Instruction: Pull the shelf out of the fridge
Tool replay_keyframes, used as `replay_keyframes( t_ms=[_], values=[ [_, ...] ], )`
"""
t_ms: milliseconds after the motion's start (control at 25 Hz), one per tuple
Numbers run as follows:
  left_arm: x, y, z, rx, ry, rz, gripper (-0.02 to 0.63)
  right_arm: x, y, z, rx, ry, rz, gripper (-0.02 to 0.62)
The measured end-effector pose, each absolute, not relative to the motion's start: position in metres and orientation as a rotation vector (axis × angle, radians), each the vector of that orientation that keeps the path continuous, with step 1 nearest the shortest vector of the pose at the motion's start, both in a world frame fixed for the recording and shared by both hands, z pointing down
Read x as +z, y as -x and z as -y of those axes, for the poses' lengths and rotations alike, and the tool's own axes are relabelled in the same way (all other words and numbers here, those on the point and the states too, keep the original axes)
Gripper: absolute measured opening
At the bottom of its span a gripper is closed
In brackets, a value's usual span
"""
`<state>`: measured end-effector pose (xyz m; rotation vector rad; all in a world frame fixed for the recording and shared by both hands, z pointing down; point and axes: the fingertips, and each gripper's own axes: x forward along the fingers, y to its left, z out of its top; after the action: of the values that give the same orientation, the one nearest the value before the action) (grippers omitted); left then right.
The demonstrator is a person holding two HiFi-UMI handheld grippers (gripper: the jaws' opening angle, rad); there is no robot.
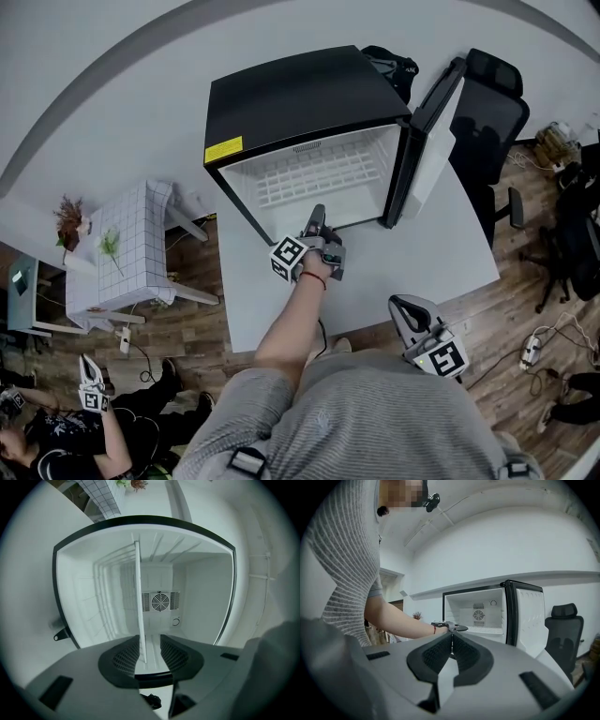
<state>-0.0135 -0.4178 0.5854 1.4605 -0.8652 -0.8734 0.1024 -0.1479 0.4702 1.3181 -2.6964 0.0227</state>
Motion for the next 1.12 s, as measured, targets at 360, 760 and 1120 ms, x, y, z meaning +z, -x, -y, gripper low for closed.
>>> replay_keyframes(
  t_ms=[360, 760, 1120],
  values=[
    [0.589, 0.02, 0.45, -0.907, -1.436, 0.919, 0.133, 0.444, -0.094, 0.148, -0.6, -1.057, 2.622, 0.014],
    [0.602, 0.026, 0.471, -0.948, -1.362, 0.979, 0.132, 0.448, -0.1, 0.151, -0.548, -1.104, 2.625, 0.014],
    [0.604, 0.027, 0.493, -0.971, -1.352, 0.991, 0.132, 0.472, -0.115, 0.156, -0.041, -1.35, 2.669, 0.014]
  ],
)
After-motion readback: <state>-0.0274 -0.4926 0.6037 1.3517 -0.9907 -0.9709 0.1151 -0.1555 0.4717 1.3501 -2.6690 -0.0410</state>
